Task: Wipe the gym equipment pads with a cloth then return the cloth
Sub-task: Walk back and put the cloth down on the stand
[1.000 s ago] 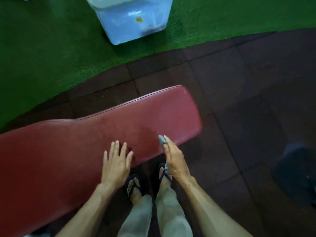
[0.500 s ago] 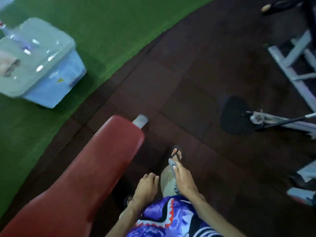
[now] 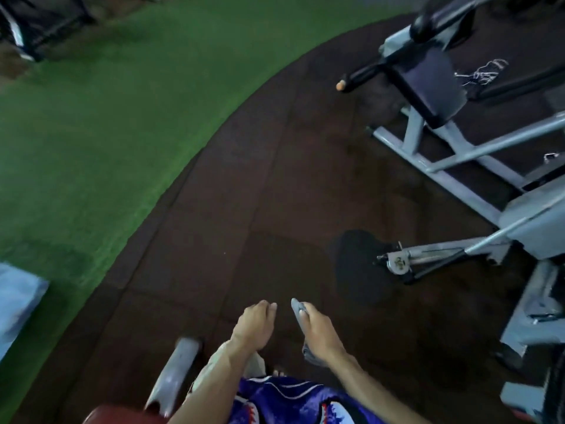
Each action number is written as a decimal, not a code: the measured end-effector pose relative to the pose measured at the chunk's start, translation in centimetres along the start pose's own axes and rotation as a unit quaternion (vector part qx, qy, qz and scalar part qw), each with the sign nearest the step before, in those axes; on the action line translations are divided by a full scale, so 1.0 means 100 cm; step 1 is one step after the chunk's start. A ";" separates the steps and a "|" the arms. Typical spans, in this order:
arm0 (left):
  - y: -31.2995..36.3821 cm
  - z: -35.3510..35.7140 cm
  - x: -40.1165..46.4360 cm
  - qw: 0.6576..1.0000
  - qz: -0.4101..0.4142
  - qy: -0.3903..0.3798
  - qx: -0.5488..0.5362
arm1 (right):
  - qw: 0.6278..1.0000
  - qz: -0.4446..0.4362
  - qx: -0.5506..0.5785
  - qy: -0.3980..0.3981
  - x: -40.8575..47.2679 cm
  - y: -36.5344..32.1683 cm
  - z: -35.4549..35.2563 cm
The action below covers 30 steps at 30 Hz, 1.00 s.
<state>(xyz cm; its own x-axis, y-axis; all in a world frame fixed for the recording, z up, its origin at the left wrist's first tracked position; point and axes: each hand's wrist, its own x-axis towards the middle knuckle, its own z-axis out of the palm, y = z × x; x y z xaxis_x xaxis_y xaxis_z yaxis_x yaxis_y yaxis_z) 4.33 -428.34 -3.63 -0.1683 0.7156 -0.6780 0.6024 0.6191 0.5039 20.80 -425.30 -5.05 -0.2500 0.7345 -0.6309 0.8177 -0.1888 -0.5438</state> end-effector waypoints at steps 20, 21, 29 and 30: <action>0.350 -0.335 0.528 0.994 0.053 -0.055 0.078 | 0.989 0.032 0.112 0.091 0.512 -0.227 -0.380; 0.369 -0.348 0.562 0.995 0.052 -0.055 0.070 | 0.988 0.032 0.114 0.098 0.544 -0.233 -0.401; 0.549 -0.470 0.789 0.995 0.059 -0.040 0.068 | 0.995 0.026 0.063 0.071 0.781 -0.314 -0.602; 0.572 -0.488 0.814 0.995 0.061 -0.040 0.062 | 0.995 0.017 0.062 0.072 0.808 -0.329 -0.630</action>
<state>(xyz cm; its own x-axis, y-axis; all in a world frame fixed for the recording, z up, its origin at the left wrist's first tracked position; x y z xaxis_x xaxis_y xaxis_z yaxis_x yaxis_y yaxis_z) -12.98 -318.86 -3.93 -0.0276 0.7519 -0.6587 0.7067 0.4807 0.5191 6.37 -318.71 -3.28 -0.1387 0.8106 -0.5689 0.7525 -0.2872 -0.5927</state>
